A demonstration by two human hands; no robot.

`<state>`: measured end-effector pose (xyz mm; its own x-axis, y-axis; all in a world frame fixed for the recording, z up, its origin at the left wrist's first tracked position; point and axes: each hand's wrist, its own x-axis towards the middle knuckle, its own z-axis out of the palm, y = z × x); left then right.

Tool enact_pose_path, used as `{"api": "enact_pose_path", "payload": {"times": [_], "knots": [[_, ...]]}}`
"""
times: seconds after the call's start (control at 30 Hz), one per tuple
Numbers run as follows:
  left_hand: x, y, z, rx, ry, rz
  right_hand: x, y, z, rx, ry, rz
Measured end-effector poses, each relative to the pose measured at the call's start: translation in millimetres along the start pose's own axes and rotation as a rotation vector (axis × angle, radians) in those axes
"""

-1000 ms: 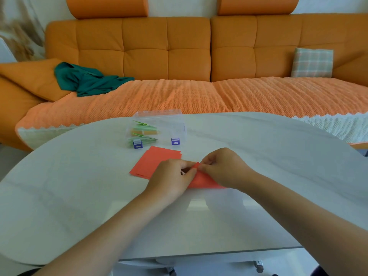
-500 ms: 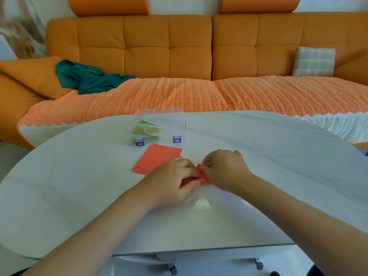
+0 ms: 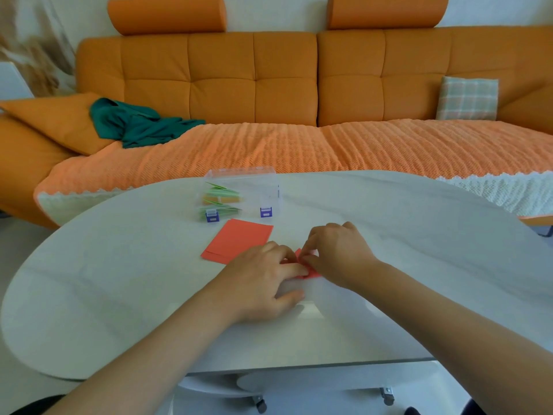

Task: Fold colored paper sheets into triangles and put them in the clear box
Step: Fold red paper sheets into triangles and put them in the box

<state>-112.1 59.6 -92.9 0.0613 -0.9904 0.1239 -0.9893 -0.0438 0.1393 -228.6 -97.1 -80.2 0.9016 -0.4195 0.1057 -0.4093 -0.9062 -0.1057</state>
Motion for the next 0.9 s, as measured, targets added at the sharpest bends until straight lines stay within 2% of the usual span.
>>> {"api": "enact_pose_path", "payload": {"times": [0.2,0.43,0.57,0.73,0.9], "knots": [[-7.2,10.3,2.4,0.184,0.047,0.09,1.0,2.3,4.6,0.051,0.011,0.049],[-18.4,22.8,10.3,0.044,0.044,0.027,-1.2,3.2,5.4,0.051,0.029,0.04],[-23.0,26.1,17.6,-0.041,0.109,-0.035,-3.0,1.8,7.5,0.049,0.053,0.028],[-24.6,30.0,16.0,-0.086,0.113,-0.07,-9.8,3.4,10.3,-0.055,0.116,-0.107],[-25.6,30.7,15.9,-0.063,0.073,-0.075,-23.6,5.6,15.3,-0.035,0.268,-0.317]]}}
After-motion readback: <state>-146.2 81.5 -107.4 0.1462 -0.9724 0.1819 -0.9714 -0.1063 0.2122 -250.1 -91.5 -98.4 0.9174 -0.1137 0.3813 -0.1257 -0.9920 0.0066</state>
